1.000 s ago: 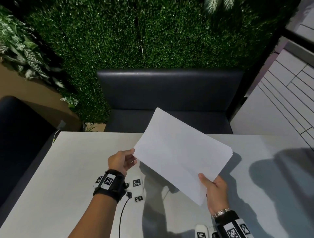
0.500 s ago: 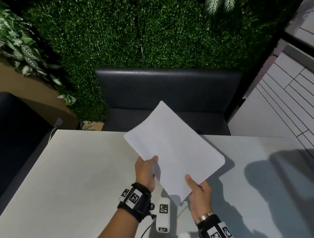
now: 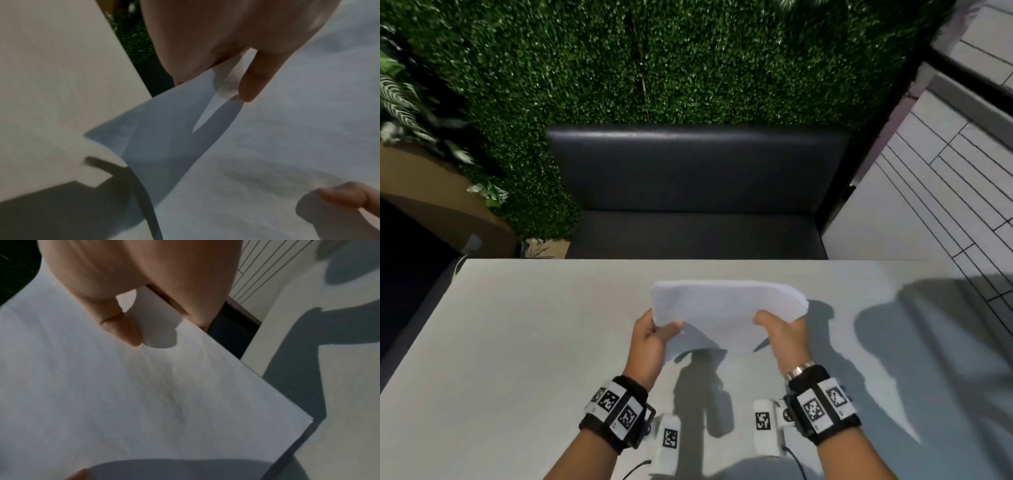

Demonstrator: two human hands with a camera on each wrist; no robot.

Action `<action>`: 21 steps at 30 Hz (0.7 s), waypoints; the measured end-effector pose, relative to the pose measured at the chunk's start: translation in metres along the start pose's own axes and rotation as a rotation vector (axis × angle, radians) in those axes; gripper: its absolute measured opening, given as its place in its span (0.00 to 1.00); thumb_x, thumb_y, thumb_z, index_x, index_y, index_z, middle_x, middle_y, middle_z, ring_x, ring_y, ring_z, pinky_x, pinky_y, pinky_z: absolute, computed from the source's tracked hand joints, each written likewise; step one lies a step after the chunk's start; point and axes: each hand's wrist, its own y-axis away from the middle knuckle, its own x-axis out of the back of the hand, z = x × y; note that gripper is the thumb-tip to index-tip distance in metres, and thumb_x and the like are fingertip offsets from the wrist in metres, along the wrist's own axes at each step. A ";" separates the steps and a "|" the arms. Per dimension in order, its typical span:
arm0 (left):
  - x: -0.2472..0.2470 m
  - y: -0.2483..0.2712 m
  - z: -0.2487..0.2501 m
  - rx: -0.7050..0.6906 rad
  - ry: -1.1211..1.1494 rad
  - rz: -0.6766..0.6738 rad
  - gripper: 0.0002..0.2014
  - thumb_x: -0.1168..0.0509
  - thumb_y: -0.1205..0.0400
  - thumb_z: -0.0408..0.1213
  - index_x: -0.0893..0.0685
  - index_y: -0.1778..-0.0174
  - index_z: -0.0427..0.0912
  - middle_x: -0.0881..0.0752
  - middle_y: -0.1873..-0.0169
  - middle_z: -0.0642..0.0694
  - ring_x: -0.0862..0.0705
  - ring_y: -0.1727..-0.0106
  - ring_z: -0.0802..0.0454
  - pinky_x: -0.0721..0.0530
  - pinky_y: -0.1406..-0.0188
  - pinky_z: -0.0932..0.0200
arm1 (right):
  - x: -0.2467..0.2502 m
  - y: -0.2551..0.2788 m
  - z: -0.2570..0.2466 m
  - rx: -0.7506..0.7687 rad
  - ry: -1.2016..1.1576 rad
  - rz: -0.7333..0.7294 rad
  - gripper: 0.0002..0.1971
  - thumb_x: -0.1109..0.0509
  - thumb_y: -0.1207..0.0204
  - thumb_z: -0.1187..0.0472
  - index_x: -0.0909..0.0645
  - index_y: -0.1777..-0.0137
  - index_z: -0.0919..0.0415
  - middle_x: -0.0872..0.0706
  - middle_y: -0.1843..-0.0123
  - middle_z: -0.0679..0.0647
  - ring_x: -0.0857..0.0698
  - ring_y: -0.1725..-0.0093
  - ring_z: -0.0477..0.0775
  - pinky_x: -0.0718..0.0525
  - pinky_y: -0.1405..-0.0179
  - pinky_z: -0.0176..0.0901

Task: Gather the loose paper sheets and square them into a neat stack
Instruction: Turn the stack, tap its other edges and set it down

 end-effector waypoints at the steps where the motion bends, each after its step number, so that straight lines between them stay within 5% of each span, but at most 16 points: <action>1: 0.000 0.001 -0.007 0.013 0.013 0.025 0.11 0.30 0.26 0.25 0.11 0.49 0.37 0.07 0.59 0.46 0.11 0.54 0.43 0.12 0.58 0.54 | -0.003 0.003 0.004 -0.004 -0.011 0.011 0.15 0.30 0.30 0.78 0.15 0.57 0.55 0.11 0.63 0.49 0.13 0.58 0.57 0.15 0.60 0.57; 4: 0.005 0.004 -0.018 0.012 -0.012 0.053 0.14 0.29 0.28 0.20 0.12 0.48 0.38 0.07 0.61 0.48 0.10 0.56 0.46 0.13 0.61 0.60 | -0.004 0.005 0.017 0.004 -0.018 0.006 0.13 0.31 0.31 0.82 0.16 0.57 0.63 0.12 0.63 0.54 0.13 0.61 0.57 0.13 0.64 0.48; 7: 0.015 0.000 -0.019 -0.024 -0.026 0.098 0.20 0.29 0.37 0.25 0.14 0.48 0.40 0.07 0.58 0.45 0.09 0.55 0.47 0.13 0.58 0.56 | -0.001 0.005 0.016 0.076 -0.004 -0.067 0.17 0.34 0.32 0.86 0.19 0.58 0.61 0.12 0.67 0.49 0.12 0.66 0.45 0.17 0.72 0.32; 9: 0.017 -0.005 -0.017 -0.039 -0.034 0.115 0.19 0.30 0.38 0.26 0.13 0.51 0.41 0.08 0.59 0.43 0.10 0.57 0.45 0.15 0.60 0.55 | -0.003 0.001 0.018 0.056 0.010 -0.106 0.17 0.34 0.33 0.84 0.18 0.55 0.61 0.09 0.66 0.48 0.11 0.64 0.45 0.16 0.70 0.34; 13: 0.013 -0.007 -0.018 -0.063 -0.007 0.131 0.17 0.29 0.38 0.28 0.13 0.52 0.37 0.09 0.59 0.40 0.11 0.55 0.39 0.16 0.58 0.50 | -0.017 0.002 0.026 -0.033 -0.038 -0.059 0.22 0.28 0.39 0.70 0.20 0.42 0.70 0.10 0.52 0.62 0.10 0.50 0.64 0.15 0.63 0.45; 17: 0.017 -0.002 -0.019 -0.127 0.011 0.126 0.18 0.28 0.36 0.27 0.13 0.50 0.40 0.09 0.58 0.43 0.11 0.53 0.42 0.14 0.58 0.52 | -0.017 0.010 0.021 0.080 -0.078 -0.088 0.16 0.33 0.44 0.71 0.21 0.54 0.66 0.14 0.67 0.49 0.14 0.67 0.46 0.18 0.75 0.37; 21: 0.028 -0.003 -0.010 -0.214 0.011 0.069 0.23 0.29 0.37 0.23 0.13 0.55 0.56 0.10 0.57 0.49 0.12 0.53 0.51 0.14 0.57 0.59 | -0.012 0.006 0.019 0.175 -0.054 -0.167 0.19 0.34 0.46 0.75 0.22 0.53 0.61 0.19 0.59 0.55 0.19 0.59 0.49 0.20 0.65 0.42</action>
